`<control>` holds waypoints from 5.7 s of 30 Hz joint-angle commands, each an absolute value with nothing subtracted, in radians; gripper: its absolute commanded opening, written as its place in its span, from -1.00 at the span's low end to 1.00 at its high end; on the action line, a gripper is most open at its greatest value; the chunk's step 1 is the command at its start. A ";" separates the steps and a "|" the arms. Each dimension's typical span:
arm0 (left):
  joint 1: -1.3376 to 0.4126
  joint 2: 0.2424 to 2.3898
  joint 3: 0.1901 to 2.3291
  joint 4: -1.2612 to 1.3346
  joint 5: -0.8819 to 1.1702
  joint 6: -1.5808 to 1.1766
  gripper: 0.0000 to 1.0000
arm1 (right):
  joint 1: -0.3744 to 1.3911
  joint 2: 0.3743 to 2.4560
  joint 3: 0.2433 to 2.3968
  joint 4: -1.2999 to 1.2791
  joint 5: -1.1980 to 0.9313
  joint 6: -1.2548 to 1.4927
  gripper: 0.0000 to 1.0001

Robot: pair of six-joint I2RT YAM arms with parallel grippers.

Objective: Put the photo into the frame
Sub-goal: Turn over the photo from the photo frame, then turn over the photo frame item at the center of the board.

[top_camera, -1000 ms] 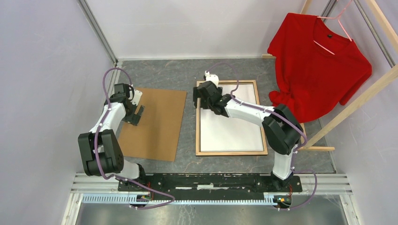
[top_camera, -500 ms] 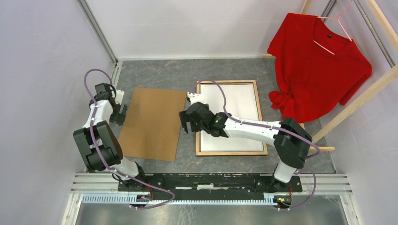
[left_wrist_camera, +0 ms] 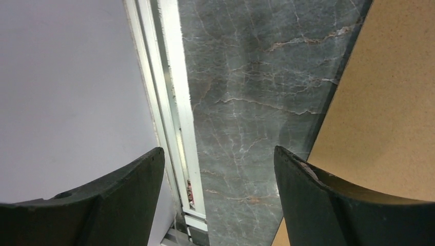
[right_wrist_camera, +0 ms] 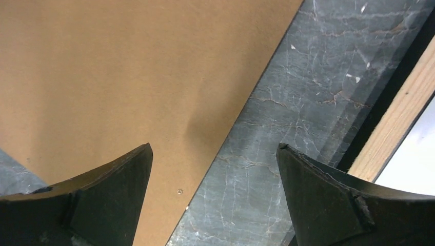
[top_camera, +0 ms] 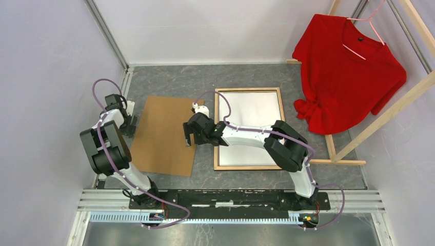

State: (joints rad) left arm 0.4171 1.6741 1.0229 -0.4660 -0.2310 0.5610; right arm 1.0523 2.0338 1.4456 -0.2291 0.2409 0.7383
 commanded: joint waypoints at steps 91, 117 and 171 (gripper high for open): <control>-0.234 1.741 0.832 -0.499 -0.179 0.429 0.45 | 0.754 1.686 0.819 0.348 -0.151 1.192 0.52; -0.234 1.744 0.836 -0.507 -0.206 0.432 0.38 | 0.752 1.664 0.804 0.252 -0.087 1.110 0.46; -0.239 0.837 1.140 -0.972 0.389 0.800 1.00 | 0.726 1.643 1.198 0.224 -0.193 1.339 -1.00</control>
State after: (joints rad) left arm -0.2302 0.9779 1.1408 -0.7429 0.1383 0.6327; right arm 0.7429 1.6302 1.0828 0.1101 -0.1844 1.2064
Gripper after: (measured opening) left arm 0.996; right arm 0.023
